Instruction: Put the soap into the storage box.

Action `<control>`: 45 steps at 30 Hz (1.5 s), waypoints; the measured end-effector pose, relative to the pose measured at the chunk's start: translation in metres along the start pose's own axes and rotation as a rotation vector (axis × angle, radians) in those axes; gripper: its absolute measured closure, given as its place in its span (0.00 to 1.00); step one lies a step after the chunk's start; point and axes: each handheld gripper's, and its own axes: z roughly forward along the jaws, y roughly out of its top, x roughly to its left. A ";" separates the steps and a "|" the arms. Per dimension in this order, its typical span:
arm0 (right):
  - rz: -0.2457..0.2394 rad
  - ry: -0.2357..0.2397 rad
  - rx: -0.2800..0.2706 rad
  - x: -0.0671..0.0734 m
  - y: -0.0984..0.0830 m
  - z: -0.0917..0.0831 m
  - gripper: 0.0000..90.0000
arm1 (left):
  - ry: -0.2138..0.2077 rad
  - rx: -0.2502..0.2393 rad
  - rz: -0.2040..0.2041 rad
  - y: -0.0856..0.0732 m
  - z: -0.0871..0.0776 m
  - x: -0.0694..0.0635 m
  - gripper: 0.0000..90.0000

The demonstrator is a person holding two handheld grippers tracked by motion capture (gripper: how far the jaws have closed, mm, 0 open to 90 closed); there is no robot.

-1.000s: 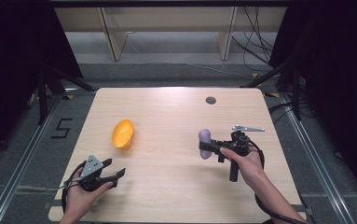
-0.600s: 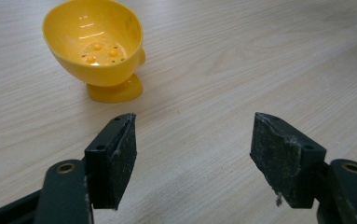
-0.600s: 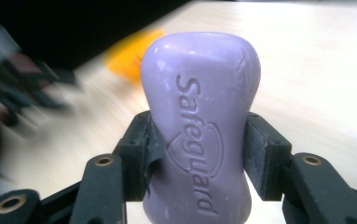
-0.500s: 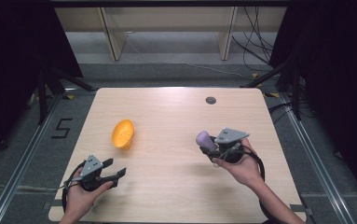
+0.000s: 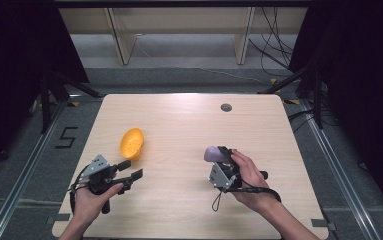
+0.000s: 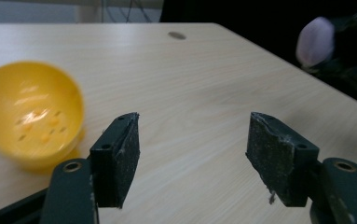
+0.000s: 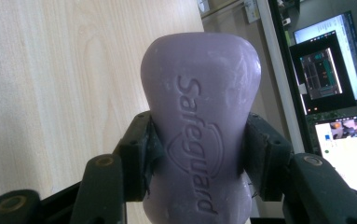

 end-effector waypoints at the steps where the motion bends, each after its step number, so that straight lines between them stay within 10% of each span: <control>1: -0.040 -0.011 -0.004 0.000 0.001 0.000 0.56 | -0.018 0.000 0.018 0.006 0.004 -0.004 0.38; 12: -0.066 -0.052 -0.012 0.011 0.015 -0.006 0.56 | -0.227 0.052 0.067 0.042 0.065 -0.047 0.40; 15: -0.148 -0.045 -0.060 0.008 0.018 -0.004 0.56 | -0.257 0.075 0.088 0.046 0.081 -0.056 0.41; 26: -0.100 -0.048 -0.055 0.016 0.025 -0.008 0.56 | -0.360 0.116 0.087 0.046 0.113 -0.073 0.46; 32: -0.135 -0.041 -0.080 0.017 0.027 -0.009 0.56 | -0.383 0.111 0.076 0.044 0.122 -0.075 0.48; 35: -0.248 -0.049 -0.116 0.009 0.029 -0.008 0.56 | -0.379 0.125 0.089 0.043 0.124 -0.077 0.49; 45: -0.195 -0.033 -0.119 0.014 0.031 -0.008 0.56 | -0.395 0.127 0.095 0.042 0.130 -0.079 0.57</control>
